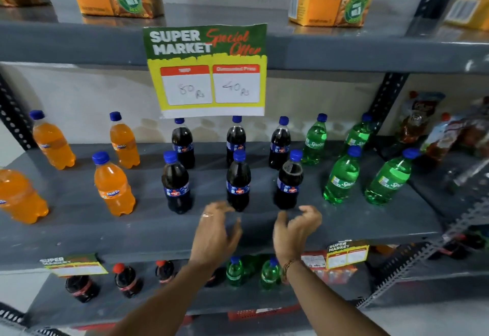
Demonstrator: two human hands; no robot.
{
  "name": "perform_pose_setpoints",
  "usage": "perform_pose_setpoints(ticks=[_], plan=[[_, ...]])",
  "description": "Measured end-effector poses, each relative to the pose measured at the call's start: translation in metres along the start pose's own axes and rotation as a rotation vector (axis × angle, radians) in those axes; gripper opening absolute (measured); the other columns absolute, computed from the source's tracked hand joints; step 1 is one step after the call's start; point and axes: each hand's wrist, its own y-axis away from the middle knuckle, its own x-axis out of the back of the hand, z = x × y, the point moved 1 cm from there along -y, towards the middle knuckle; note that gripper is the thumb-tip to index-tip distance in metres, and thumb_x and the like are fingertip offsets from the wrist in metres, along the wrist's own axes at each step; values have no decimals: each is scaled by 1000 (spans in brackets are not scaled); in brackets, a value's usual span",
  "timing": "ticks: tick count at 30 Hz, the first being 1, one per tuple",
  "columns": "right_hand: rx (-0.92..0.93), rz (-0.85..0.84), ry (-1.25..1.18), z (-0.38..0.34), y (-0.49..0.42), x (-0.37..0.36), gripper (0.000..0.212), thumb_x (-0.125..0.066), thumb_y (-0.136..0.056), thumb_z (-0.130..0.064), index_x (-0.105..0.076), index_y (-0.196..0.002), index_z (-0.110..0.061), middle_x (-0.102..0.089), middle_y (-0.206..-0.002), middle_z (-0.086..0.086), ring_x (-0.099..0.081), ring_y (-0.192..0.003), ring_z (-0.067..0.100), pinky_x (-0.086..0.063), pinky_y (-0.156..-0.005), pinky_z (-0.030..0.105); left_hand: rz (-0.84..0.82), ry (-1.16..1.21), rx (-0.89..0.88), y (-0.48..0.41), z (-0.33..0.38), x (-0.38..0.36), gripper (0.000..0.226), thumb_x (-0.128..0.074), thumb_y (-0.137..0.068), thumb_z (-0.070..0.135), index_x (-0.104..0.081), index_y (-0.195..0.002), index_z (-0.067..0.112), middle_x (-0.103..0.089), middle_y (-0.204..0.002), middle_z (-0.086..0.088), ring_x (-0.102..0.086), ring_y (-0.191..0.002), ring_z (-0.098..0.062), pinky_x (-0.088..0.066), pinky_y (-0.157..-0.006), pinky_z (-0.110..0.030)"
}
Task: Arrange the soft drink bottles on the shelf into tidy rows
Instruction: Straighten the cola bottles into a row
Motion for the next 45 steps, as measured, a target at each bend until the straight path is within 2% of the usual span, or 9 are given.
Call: perform_pose_setpoints(ticks=[2, 4, 9, 15, 20, 30, 35, 40, 45], plan=[[-148, 119, 5, 4, -25, 11, 44, -47, -67, -22, -41, -101, 6, -43, -103, 32, -35, -103, 31, -25, -88, 37, -205, 141, 56, -1, 15, -18, 22, -58, -87, 21, -52, -107, 13, -59, -107, -11, -56, -99, -25, -46, -76, -32], [-267, 130, 41, 17, -54, 29, 53, -59, -70, -11, -38, -113, 11, -37, -117, 36, -33, -114, 44, -21, -96, 41, -345, 277, 187, -5, 33, -46, 42, -61, -86, 26, -46, -124, 18, -55, -124, -4, -53, -113, -19, -47, -90, -34], [-349, -119, 61, 51, -104, 57, 90, -75, -74, -10, -15, -140, -1, -23, -148, 21, -28, -135, 33, -26, -112, 40, -322, 477, 532, -36, 52, -81, 89, -76, -75, 22, -20, -143, 7, -35, -148, -10, -36, -134, -23, -32, -107, -32], [-241, -122, 105, 69, -116, 63, 60, -75, -73, -7, -44, -124, 1, -57, -122, 22, -53, -114, 34, -40, -95, 34, -327, 318, 468, -57, 58, -98, 81, -77, -73, 27, -32, -140, 14, -48, -140, -8, -43, -129, -26, -37, -104, -36], [-210, -75, 67, 68, -117, 64, 56, -80, -66, -4, -50, -113, 2, -60, -111, 23, -57, -102, 36, -45, -86, 38, -257, 273, 419, -57, 65, -102, 65, -72, -78, 23, -42, -135, 17, -56, -133, -8, -49, -123, -26, -39, -97, -32], [-235, -113, 94, 66, -116, 69, 67, -79, -69, -7, -43, -125, 2, -56, -124, 23, -52, -115, 35, -43, -94, 38, -261, 293, 435, -54, 66, -108, 69, -75, -76, 21, -40, -135, 14, -54, -135, -9, -48, -123, -27, -39, -100, -35], [-296, -130, 55, 54, -100, 70, 79, -73, -77, -14, -26, -138, -2, -33, -144, 19, -33, -133, 31, -29, -110, 39, -276, 307, 451, -46, 57, -102, 79, -73, -78, 24, -28, -141, 9, -41, -145, -9, -39, -132, -25, -34, -110, -39], [43, -7, 152, 34, -40, 67, 35, -55, -83, -25, -43, -108, -3, -49, -104, 24, -42, -99, 32, -36, -88, 47, -138, 216, 304, -18, 50, -74, 37, -59, -88, 23, -52, -123, 13, -66, -112, -6, -59, -104, -20, -46, -87, -29], [284, -371, 21, -4, 35, 25, 16, -50, -87, -26, -45, -97, -14, -38, -94, -9, -43, -85, 13, -40, -78, 28, 161, 98, 312, 1, 11, -8, 13, -60, -87, 25, -57, -85, 13, -61, -62, -3, -59, -63, -27, -44, -55, -34]])
